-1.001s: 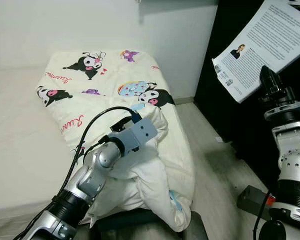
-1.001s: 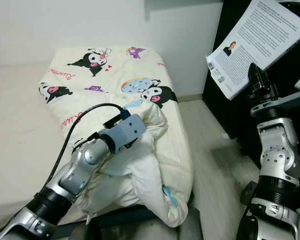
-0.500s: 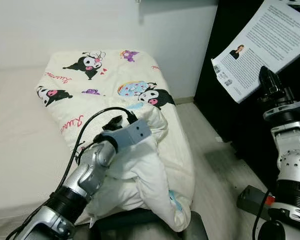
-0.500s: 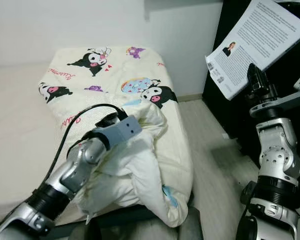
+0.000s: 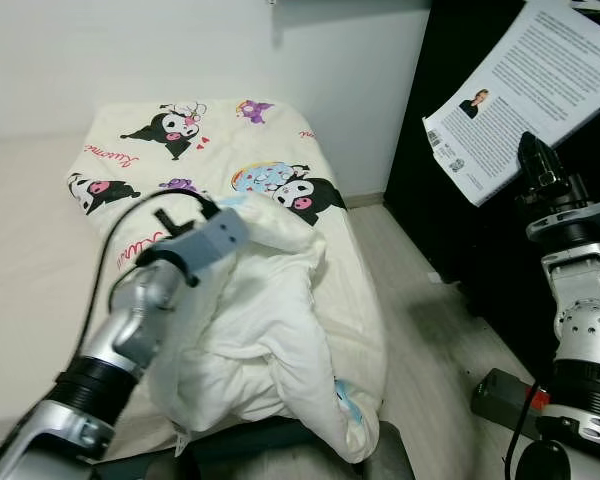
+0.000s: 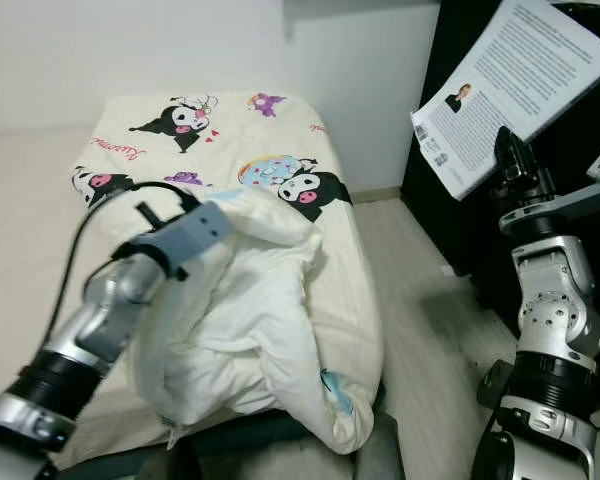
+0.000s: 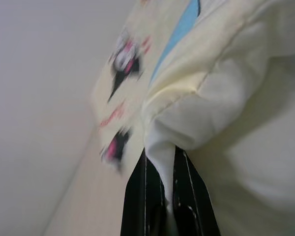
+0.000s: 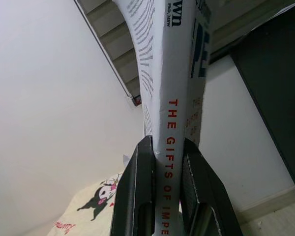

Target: Clean up the room

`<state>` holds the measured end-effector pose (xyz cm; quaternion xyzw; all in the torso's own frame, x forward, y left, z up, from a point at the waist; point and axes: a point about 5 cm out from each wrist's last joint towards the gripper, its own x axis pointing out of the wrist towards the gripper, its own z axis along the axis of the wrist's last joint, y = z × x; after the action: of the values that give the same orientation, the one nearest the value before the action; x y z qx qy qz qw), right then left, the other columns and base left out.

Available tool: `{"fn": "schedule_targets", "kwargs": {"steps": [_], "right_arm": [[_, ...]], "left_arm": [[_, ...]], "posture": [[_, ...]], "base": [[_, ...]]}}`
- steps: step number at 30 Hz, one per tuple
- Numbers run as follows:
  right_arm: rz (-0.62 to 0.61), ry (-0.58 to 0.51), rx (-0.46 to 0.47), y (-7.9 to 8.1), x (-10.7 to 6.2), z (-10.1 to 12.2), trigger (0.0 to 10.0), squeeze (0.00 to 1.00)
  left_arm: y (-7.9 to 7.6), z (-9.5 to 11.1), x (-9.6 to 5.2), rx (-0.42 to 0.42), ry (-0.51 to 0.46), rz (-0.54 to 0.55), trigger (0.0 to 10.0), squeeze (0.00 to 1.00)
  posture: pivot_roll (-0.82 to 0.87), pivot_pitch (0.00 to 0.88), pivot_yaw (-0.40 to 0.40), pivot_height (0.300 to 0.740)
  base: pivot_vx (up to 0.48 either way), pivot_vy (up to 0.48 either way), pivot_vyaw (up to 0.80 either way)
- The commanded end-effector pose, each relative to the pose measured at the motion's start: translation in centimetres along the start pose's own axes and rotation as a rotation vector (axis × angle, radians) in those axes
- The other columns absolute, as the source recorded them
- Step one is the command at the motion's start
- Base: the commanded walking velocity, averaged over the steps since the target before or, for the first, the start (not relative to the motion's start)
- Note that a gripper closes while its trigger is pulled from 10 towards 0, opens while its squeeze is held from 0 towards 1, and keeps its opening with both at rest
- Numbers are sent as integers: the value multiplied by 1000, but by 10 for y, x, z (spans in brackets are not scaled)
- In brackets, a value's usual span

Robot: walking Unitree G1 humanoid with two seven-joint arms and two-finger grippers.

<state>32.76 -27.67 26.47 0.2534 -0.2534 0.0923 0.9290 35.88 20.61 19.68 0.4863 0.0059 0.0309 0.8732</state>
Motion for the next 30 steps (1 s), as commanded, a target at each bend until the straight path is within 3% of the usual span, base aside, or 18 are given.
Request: {"fn": "schedule_targets", "kwargs": {"steps": [1, 2, 4, 5, 8, 10, 12, 14, 15, 17, 19, 20, 23, 24, 25, 27, 28, 30], "right_arm": [[41, -59, -7, 7, 5, 11, 0, 0], [41, -59, -7, 7, 5, 11, 0, 0], [42, -54, -2, 7, 5, 9, 0, 0], [42, -54, -2, 7, 5, 9, 0, 0], [51, -38, 13, 10, 8, 3, 0, 0], [52, -36, 14, 10, 8, 3, 0, 0], [57, -28, 21, 10, 10, 1, 0, 0], [57, -28, 21, 10, 10, 1, 0, 0], [63, -20, 27, 11, 11, 0, 0, 0], [63, -20, 27, 11, 11, 0, 0, 0], [73, -6, 38, 13, 14, -5, 0, 0], [73, -6, 38, 13, 14, -5, 0, 0], [84, 13, 56, 15, 16, -12, 0, 0], [84, 13, 56, 15, 16, -12, 0, 0], [87, 19, 61, 15, 17, -13, 0, 0], [91, 26, 65, 16, 17, -15, 0, 0], [95, 31, 68, 16, 17, -16, 0, 0], [95, 31, 68, 16, 17, -16, 0, 0]], "left_arm": [[25, -20, 0, -27, 96, 87, 0, 0], [25, -20, 0, -27, 96, 87, 0, 0], [58, -53, -14, -134, 237, 199, 0, 0], [58, -53, -14, -134, 237, 199, 0, 0], [82, -90, -44, -200, 366, 344, 0, 0], [85, -94, -48, -200, 380, 360, 0, 0], [92, -100, -69, -11, 409, 385, 0, 0], [92, -100, -69, -11, 409, 385, 0, 0], [92, -108, -89, 108, 459, 374, 0, 0], [92, -108, -89, 108, 459, 374, 0, 0], [79, -126, -119, 130, 555, 301, 0, 0], [79, -126, -119, 130, 555, 301, 0, 0], [63, -145, -165, 132, 681, 225, 0, 0], [63, -145, -165, 132, 681, 225, 0, 0], [61, -149, -178, 135, 716, 206, 0, 0], [59, -153, -189, 144, 748, 189, 0, 0], [57, -154, -198, 151, 771, 175, 824, 0], [57, -154, -198, 151, 771, 175, 824, 0]], "posture": [[-97, 28, -15, 475], [-97, 28, -15, 475], [-80, 35, -22, 475], [-80, 35, -22, 475], [-66, 40, -34, 475], [-66, 40, -34, 475], [-45, 48, -49, 475], [-45, 48, -49, 475], [-33, 52, -56, 475], [-33, 52, -56, 475], [-6, 62, -67, 475], [-6, 62, -67, 475], [12, 69, -73, 475], [12, 69, -73, 475], [22, 74, -82, 475], [34, 77, -91, 475], [37, 78, -96, 475], [37, 78, -96, 475]], "base": [[0, 0, 0], [0, 0, 0], [0, 0, 0], [0, 0, 0], [0, 0, 0], [0, 0, 0], [0, 0, 0], [0, 0, 0], [0, 0, 0], [0, 0, 0], [0, 0, 0], [0, 0, 0], [0, 0, 0], [0, 0, 0], [0, 0, 0], [0, 0, 0], [0, 0, 0], [0, 0, 0]]}}
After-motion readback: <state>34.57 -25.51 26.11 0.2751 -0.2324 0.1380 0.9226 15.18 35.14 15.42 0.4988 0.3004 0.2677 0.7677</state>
